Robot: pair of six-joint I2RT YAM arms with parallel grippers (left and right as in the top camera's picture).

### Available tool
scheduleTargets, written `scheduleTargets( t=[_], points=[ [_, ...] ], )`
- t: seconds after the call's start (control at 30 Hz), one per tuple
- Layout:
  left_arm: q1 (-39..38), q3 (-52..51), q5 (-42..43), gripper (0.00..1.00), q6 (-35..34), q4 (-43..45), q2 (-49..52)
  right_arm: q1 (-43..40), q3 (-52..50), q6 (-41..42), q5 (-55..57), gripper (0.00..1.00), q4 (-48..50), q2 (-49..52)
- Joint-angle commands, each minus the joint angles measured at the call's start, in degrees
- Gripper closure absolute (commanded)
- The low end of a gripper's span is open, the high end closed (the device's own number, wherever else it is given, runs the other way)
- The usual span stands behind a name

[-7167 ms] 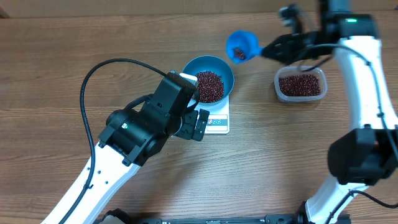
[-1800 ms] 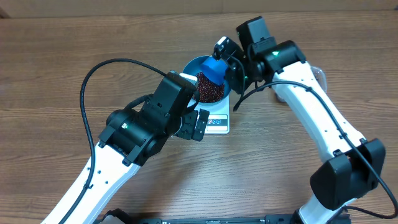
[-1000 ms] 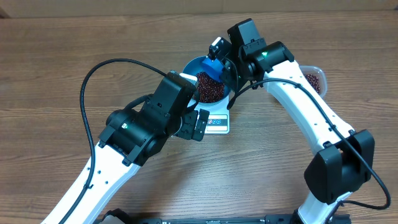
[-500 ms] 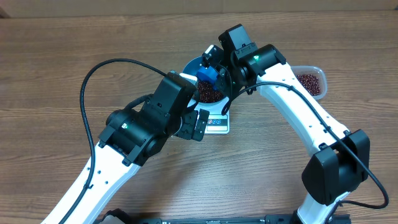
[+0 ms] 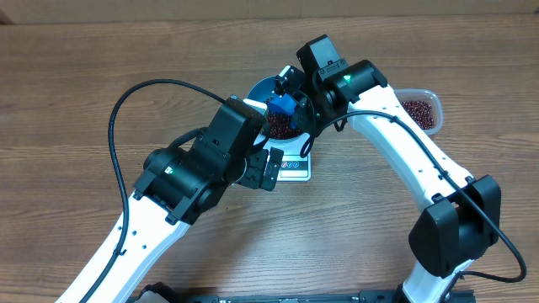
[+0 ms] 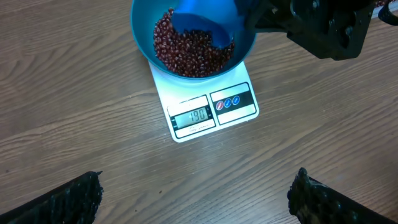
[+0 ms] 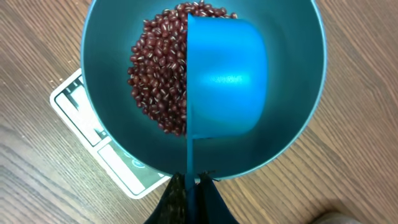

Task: Scoop item into bowl and weigh 150g on scale

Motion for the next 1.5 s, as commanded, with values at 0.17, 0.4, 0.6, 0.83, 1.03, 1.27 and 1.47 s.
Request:
scheduleTargets(
  t=[0.17,0.4,0.6,0.83,1.03,1.27,1.47],
  points=[
    [0.22,0.50,-0.48,0.00,0.48,0.17,0.11,0.24,-0.20,-0.11,-4.44,0.96,0.09,0.52],
    [0.24,0.50,-0.48,0.00,0.48,0.17,0.11,0.22,-0.15,-0.07,-7.08,0.96,0.04,0.52],
    [0.24,0.50,-0.48,0.00,0.48,0.17,0.11,0.11,-0.13,0.66,-8.48,0.96,0.07,0.52],
    [0.24,0.50,-0.48,0.00,0.48,0.17,0.11,-2.32,0.42,3.21,-13.49,0.96,-0.13,0.52],
    [0.24,0.50,-0.48,0.00,0.48,0.17,0.11,-6.86,1.05,6.05,-15.98,0.96,-0.15,0.31],
    [0.24,0.50,-0.48,0.00,0.48,0.17,0.11,-10.43,1.77,7.39,-20.33,0.96,1.18,-0.02],
    [0.24,0.50,-0.48,0.00,0.48,0.17,0.11,-10.45,5.95,7.50,-20.22,0.96,1.16,-0.02]
  ],
)
